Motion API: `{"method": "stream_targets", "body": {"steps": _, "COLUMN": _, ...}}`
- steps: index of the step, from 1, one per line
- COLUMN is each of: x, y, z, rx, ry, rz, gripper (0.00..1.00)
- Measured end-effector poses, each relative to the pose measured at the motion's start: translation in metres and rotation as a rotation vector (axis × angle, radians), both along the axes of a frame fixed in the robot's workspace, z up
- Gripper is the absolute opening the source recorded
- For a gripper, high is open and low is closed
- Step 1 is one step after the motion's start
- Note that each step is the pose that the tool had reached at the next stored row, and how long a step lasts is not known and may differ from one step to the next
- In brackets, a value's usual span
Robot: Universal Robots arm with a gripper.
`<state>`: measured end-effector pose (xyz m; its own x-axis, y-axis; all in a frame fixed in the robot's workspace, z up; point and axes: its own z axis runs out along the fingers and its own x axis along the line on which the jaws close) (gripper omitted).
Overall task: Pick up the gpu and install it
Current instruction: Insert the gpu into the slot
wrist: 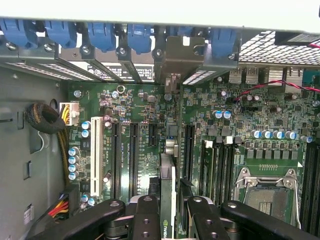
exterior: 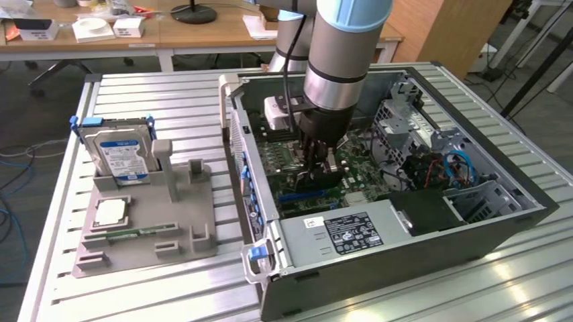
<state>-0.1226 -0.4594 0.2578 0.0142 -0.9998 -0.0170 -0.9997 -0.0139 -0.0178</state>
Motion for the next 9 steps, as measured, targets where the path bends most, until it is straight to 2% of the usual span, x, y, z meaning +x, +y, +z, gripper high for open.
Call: {"method": "stream_targets", "body": {"steps": 9, "x": 0.0, "y": 0.0, "z": -0.0013, "rx": 0.0, "ry": 0.0, "rz": 0.0, "gripper": 0.26}}
